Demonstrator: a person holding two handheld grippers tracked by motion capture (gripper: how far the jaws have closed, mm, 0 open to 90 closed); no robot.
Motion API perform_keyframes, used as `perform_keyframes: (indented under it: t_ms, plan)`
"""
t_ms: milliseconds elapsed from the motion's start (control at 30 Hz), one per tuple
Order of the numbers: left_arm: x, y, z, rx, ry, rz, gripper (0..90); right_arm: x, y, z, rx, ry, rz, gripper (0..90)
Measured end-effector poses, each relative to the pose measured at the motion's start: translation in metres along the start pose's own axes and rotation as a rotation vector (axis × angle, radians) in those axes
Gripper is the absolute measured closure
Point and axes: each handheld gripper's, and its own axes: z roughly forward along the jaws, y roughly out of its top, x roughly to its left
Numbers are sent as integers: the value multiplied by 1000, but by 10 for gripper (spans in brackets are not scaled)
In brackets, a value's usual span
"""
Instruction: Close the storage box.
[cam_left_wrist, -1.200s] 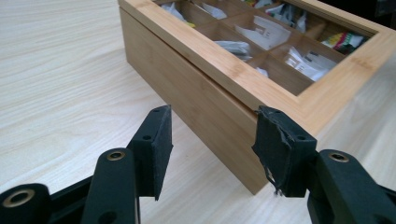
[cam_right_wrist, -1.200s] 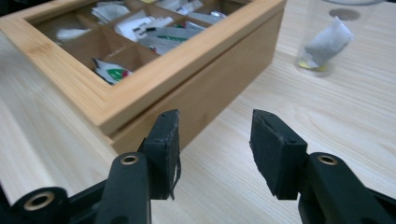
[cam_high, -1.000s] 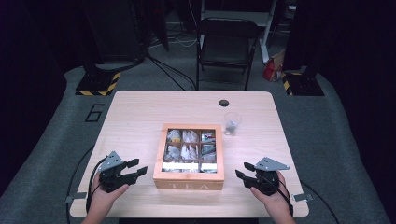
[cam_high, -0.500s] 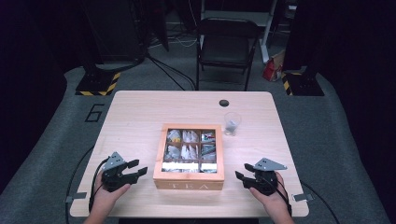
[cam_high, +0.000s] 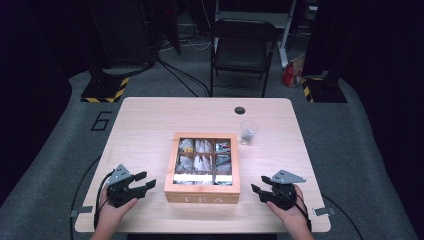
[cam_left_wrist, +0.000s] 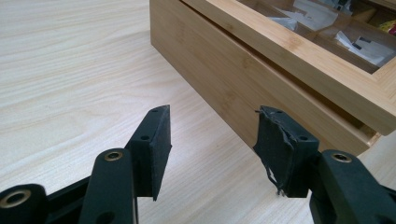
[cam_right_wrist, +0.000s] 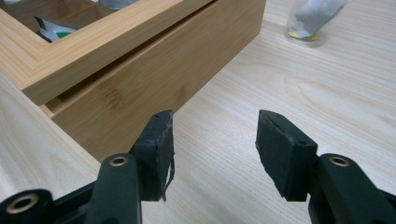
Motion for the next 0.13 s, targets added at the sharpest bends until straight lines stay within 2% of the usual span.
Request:
perform_keyframes:
  t_ms: [33,67,100,133]
  plan:
    - [-1,0,1,4,-2,-9,449,0,0,0,1,-4,-7,457]
    - [-1,0,1,6,1,8,448,1,0,0,1,-2,-7,454]
    - [-1,0,1,16,-4,7,448,1,1,0,1,-2,-4,451]
    - [-3,0,3,2,2,4,447,2,1,0,4,-6,-6,449]
